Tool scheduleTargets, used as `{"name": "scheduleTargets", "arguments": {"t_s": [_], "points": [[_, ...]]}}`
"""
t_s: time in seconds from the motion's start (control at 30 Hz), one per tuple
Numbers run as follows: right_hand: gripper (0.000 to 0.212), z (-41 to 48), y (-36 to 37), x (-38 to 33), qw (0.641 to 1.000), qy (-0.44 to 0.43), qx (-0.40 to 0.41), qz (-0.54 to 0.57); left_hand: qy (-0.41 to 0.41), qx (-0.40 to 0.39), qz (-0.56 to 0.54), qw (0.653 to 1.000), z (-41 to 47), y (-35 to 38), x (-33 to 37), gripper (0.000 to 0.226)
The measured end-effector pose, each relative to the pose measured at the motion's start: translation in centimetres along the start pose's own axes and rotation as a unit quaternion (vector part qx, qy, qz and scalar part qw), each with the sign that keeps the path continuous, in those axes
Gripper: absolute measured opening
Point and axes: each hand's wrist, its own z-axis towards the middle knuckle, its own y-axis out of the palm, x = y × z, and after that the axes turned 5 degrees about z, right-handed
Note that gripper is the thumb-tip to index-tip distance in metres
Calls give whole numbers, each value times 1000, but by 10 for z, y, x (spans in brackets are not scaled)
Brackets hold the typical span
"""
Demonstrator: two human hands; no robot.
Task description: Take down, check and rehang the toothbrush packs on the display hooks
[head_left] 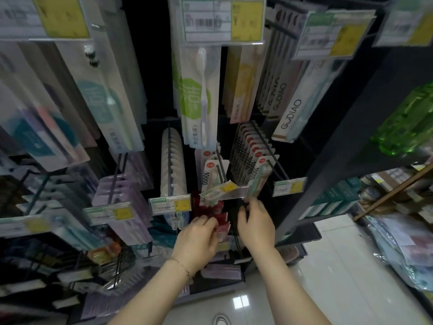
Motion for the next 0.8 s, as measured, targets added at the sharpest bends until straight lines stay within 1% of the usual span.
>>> {"name": "scheduleTargets", "arguments": {"t_s": [0.07,0.13,0.2,0.3,0.47,0.67,0.8], "points": [[27,1,-7,-6,992,-34,32,121,-31,-26,-12,999,3,5,-6,18],[32,3,-17,-19,972,-110,66,199,-47,-37,-23,998,6,8,-9,19],[35,9,-23,-30,956,-187,81,212,-56,-52,-27,997,9,11,-10,19],[35,22,-26,-42,949,-237,83,190,-65,-60,-39,995,13,14,-8,18],[19,29,-23,-46,943,-267,93,177,-73,-64,-44,994,21,16,-7,19],[18,28,-22,-25,947,-242,94,188,-109,-61,-65,990,22,21,-13,26],[15,28,-22,-16,944,-252,104,185,-120,-58,-70,989,23,25,-18,27]]}}
